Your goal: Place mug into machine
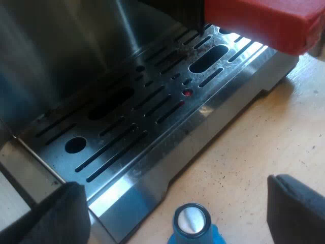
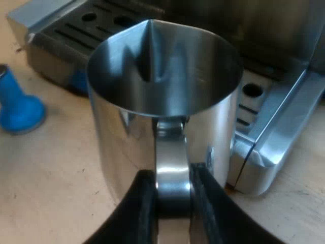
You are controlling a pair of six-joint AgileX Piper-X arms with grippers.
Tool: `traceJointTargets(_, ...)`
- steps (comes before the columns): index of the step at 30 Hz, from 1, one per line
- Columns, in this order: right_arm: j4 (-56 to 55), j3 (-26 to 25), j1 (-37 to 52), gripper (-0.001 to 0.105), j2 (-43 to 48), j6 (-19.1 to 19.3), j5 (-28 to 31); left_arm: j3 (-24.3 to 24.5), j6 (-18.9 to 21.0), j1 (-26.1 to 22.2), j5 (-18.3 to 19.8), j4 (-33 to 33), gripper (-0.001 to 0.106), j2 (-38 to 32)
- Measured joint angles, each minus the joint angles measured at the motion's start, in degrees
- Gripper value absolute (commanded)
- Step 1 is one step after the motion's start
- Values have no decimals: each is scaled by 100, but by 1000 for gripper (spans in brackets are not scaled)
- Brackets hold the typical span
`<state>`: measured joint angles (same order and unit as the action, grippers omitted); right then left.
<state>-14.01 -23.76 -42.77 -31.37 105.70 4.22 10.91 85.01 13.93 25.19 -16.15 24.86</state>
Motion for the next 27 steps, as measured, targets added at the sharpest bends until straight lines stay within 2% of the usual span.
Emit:
traceJointTargets(3, 576, 4, -498, 0, -407, -2, 580, 0, 0, 0, 10, 0, 74, 0)
traceJointTargets(5, 671, 4, -573, 0, -513, -2, 642, 0, 0, 0, 171, 0, 74, 0)
traceJointTargets(7, 1232, 4, -786, 0, -1001, -13, 1019, -14, 0, 0, 345, 0, 74, 0)
traceJointTargets(13, 2485, 4, -814, 0, -1917, -101, 1103, -41, 0, 0, 495, 0, 74, 0)
traceJointTargets(16, 3009, 4, -814, 0, -2387, -316, 1156, -41, 0, 0, 509, 0, 74, 0)
traceJointTargets(23, 3499, -44, -814, 0, -2962, -399, 1160, -41, 0, 0, 711, 0, 74, 0)
traceJointTargets(27, 3702, -272, -814, 0, -3420, -413, 1160, -62, 0, 0, 739, 0, 74, 0)
